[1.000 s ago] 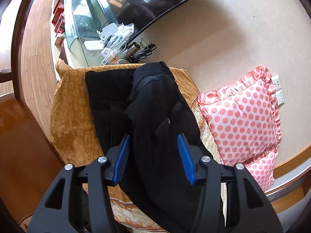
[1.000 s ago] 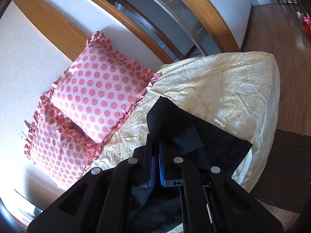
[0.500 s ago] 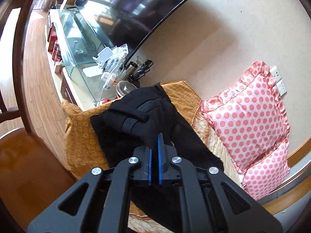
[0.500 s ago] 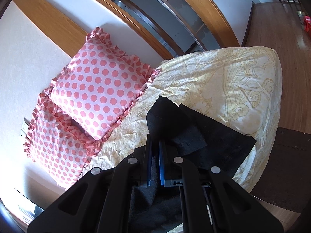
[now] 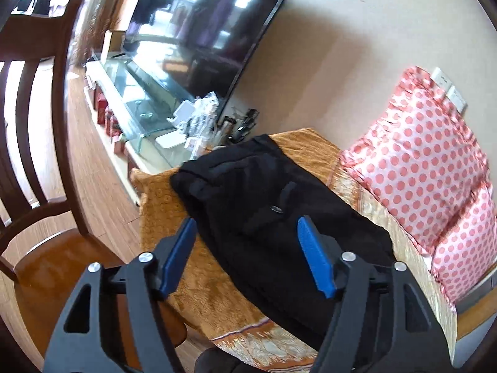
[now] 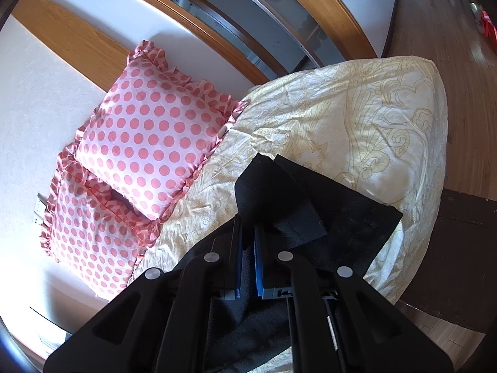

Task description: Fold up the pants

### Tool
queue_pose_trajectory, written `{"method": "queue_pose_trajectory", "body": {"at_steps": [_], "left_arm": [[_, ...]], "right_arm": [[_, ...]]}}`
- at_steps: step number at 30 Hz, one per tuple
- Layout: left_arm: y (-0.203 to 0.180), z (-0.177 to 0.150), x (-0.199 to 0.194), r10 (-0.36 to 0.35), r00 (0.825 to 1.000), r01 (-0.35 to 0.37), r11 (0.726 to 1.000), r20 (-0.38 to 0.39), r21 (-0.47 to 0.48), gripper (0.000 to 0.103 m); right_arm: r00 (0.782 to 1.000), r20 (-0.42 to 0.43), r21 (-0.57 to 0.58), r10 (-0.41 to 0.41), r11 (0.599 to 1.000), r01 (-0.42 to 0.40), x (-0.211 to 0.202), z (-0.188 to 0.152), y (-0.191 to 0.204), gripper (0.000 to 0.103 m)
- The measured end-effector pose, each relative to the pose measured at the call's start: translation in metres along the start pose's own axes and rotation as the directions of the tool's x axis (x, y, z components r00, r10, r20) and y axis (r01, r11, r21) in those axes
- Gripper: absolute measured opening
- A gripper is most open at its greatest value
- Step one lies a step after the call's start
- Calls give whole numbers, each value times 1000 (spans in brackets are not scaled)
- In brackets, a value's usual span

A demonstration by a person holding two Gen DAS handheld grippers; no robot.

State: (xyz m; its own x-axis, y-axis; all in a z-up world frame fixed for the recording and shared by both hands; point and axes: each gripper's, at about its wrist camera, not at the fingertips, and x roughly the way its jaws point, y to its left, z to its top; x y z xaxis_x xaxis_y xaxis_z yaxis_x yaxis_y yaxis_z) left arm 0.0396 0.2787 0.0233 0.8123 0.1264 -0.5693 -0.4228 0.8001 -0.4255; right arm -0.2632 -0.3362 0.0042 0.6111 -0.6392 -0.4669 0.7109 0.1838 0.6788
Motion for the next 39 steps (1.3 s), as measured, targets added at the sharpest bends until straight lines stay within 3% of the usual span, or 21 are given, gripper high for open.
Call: {"method": "queue_pose_trajectory", "body": {"at_steps": [2,4,5,6,10,14,16,17,18,20,23,25,26,27,28,29,31,34,39], "left_arm": [[-33,-12,-3,-88,996,91,991,-33,94,74],[-67,-26,2,-163,982,179,968,-99,177,76],[-84,-34,6,-205,969,231,951,-140,207,76],[-98,-42,10,-238,955,275,934,-179,229,76],[-147,-77,26,-305,906,391,868,-294,305,77],[-173,-103,37,-319,870,445,836,-377,321,78],[-179,-111,41,-308,864,448,830,-398,331,78],[-181,-113,41,-306,863,450,828,-403,334,79],[-181,-115,41,-306,861,451,828,-406,333,81],[-179,-116,42,-311,856,457,829,-413,321,82],[-177,-116,44,-310,851,459,832,-424,312,83],[-178,-118,48,-302,847,458,832,-436,313,83],[-179,-120,50,-298,845,459,831,-445,314,83],[-180,-121,51,-294,842,459,830,-452,315,83],[-180,-123,52,-290,841,458,830,-457,317,83],[-180,-125,53,-289,841,459,829,-458,319,83],[-179,-127,52,-296,838,467,824,-458,322,84],[-180,-128,53,-301,830,480,815,-470,325,85],[-180,-128,52,-303,820,491,807,-485,326,85]], "right_arm": [[1000,-27,27,6,1000,-5,1,-1,-4,10],[998,-57,59,13,998,-9,2,-2,-8,25],[997,-71,81,14,997,-8,3,-2,-12,44],[996,-89,109,24,994,-15,4,-3,-16,57],[991,-130,182,39,983,-14,6,-8,-29,57],[985,-170,255,34,967,11,15,-9,-38,57],[983,-184,248,11,968,36,22,-7,-36,56],[982,-188,234,-9,971,54,24,-6,-34,47],[980,-194,216,-33,973,76,26,-7,-31,28],[977,-210,214,-30,974,76,31,-9,-31,8],[979,-204,182,-9,982,47,34,-3,-23,7],[985,-148,95,94,992,-80,29,14,3,6],[982,-99,18,160,987,-159,20,22,21,6],[965,-38,-96,258,961,-260,7,28,41,6],[953,20,-235,303,928,-290,-8,28,57,6],[960,67,-338,273,911,-236,-17,24,65,6],[991,18,-282,134,951,-123,-2,20,43,6],[996,-89,-80,21,996,-28,23,8,-15,6],[996,-87,-16,-4,1000,3,13,-10,-37,6]]}}
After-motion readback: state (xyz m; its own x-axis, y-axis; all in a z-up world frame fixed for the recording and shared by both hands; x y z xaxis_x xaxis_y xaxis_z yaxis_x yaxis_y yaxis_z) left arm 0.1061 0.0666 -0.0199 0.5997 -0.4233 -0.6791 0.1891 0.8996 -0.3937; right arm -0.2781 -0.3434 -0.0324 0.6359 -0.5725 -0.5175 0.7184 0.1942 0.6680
